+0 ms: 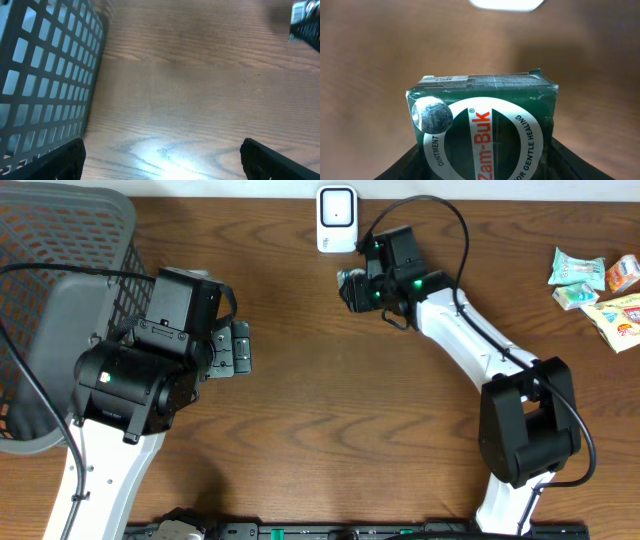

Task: Scan the item barcode
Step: 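Lift the Zam-Buk box up to the scanner with the right gripper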

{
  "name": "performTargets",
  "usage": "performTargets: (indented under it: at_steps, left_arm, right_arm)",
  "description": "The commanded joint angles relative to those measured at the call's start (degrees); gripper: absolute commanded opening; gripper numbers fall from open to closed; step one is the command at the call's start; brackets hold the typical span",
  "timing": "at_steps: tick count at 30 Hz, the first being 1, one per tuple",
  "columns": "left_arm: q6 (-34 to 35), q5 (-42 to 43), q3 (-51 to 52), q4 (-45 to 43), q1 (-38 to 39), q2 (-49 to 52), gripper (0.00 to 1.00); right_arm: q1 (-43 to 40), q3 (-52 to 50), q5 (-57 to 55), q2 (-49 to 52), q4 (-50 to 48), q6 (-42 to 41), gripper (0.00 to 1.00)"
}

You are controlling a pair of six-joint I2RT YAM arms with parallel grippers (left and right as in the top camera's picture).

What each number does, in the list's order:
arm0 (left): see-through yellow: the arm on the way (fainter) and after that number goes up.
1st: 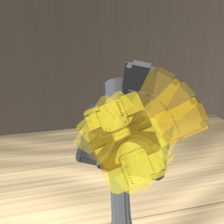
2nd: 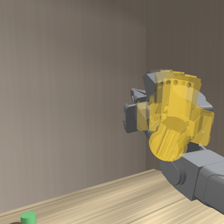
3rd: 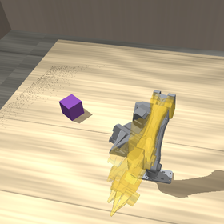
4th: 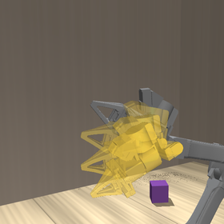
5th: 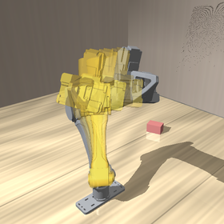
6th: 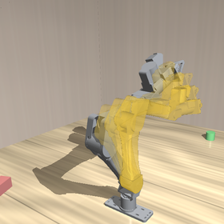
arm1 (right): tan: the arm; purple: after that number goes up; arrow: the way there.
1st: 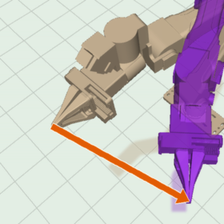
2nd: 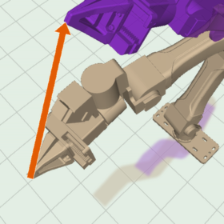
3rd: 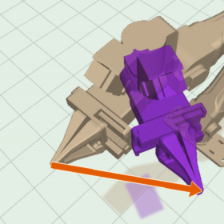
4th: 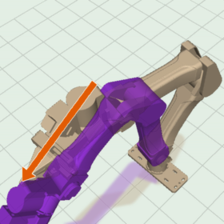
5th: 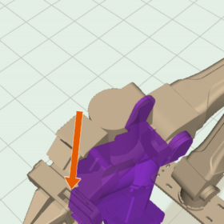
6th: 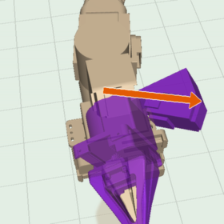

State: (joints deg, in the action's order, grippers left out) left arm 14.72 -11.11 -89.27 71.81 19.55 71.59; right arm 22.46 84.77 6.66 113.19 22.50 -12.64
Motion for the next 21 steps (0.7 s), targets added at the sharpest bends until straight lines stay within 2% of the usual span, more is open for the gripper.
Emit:
performTargets:
  at_steps: [1, 4, 9, 11, 13, 18, 21]
  left_arm:
    - [-0.5, -1.0, -0.5, 0.2, -0.3, 0.3, 0.98]
    - [-0.5, -1.0, -0.5, 0.2, -0.3, 0.3, 0.98]
    - [-0.5, -1.0, -0.5, 0.2, -0.3, 0.3, 0.98]
    - [-0.5, -1.0, -0.5, 0.2, -0.3, 0.3, 0.98]
    - [-0.5, -1.0, -0.5, 0.2, -0.3, 0.3, 0.98]
    - [-0.5, -1.0, -0.5, 0.2, -0.3, 0.3, 0.98]
    - [-0.5, -1.0, -0.5, 0.2, -0.3, 0.3, 0.98]
  right_arm:
    - [0.8, -0.1, -15.5, -1.1, -2.6, -0.4, 0.32]
    - [0.9, -0.1, -18.2, -1.0, -6.2, 2.0, 0.33]
    - [0.7, 0.1, -18.4, 0.0, -12.9, 7.1, 0.40]
    - [0.4, 1.3, -18.6, 0.7, -13.5, 7.8, 0.45]
    - [0.1, 3.3, -18.5, 1.4, -13.2, 8.2, 0.46]
    - [-0.5, 13.8, -18.6, 5.7, -9.0, 12.1, 0.45]
    - [-0.6, 23.6, -18.6, 10.9, -4.1, 15.3, 0.44]
